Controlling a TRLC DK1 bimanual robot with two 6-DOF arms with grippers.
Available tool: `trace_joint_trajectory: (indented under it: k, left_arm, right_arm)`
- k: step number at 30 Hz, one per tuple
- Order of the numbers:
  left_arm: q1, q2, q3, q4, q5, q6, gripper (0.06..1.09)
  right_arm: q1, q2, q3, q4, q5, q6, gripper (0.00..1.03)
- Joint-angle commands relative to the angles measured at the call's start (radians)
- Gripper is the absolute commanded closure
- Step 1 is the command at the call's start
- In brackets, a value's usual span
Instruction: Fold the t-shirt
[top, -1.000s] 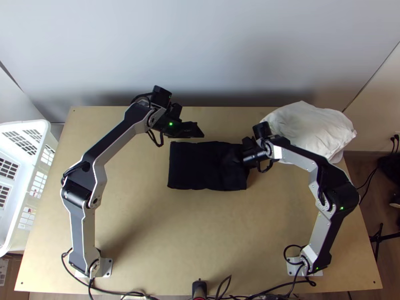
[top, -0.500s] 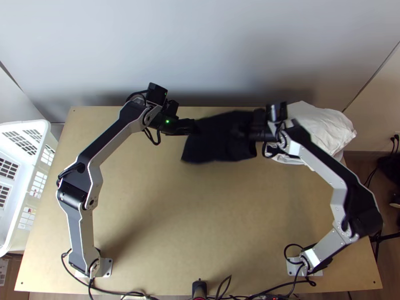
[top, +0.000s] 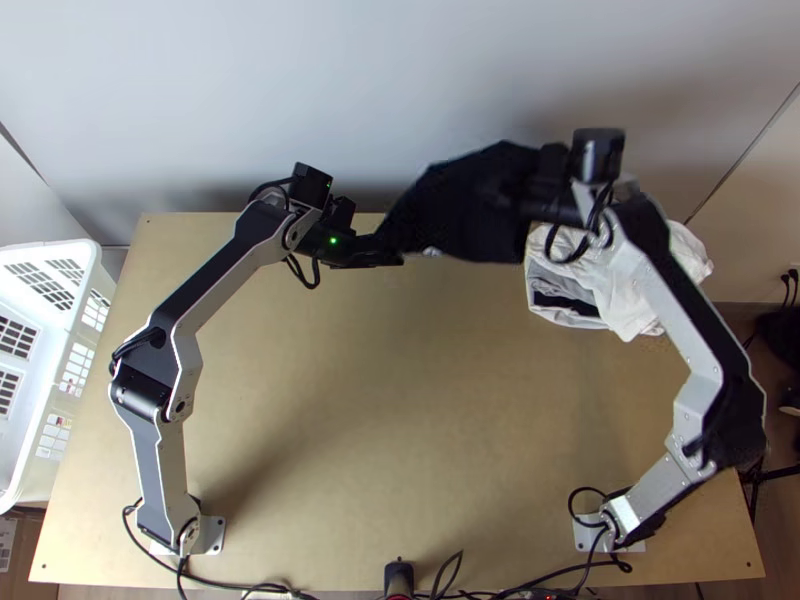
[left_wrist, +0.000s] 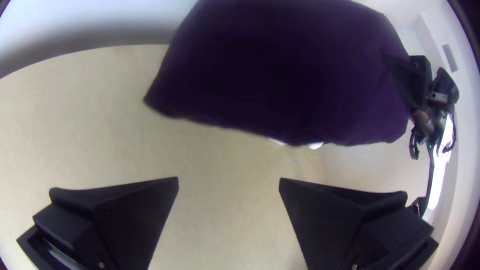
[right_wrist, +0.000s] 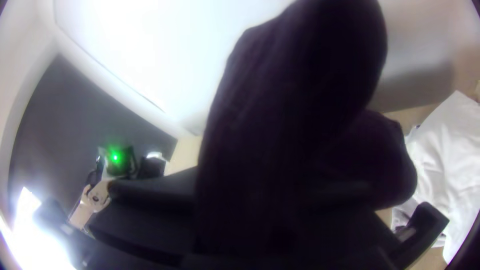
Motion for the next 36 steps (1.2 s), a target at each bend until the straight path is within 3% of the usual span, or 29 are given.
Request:
trace_joint_trajectory:
  k: [1, 6, 16, 25, 36]
  left_arm:
    - [0.003, -0.005, -0.001, 0.0, 0.0, 0.001, 0.11]
    - [0.016, -0.008, -0.004, 0.0, 0.0, 0.001, 0.11]
    - [0.019, -0.008, -0.011, 0.004, 0.0, 0.001, 0.11]
    - [0.019, -0.008, -0.009, 0.009, 0.0, 0.001, 0.11]
    - [0.031, -0.012, -0.011, 0.01, 0.0, 0.001, 0.11]
  right_arm:
    - [-0.111, 0.127, 0.306, -0.159, -0.027, 0.003, 1.0]
    - [-0.236, 0.207, 0.473, -0.298, -0.12, 0.004, 1.0]
    - [-0.397, 0.193, 0.423, -0.438, -0.225, -0.097, 1.0]
    - [-0.512, 0.184, 0.335, -0.44, -0.277, -0.18, 1.0]
    - [-0.641, 0.219, 0.312, -0.429, -0.306, -0.204, 1.0]
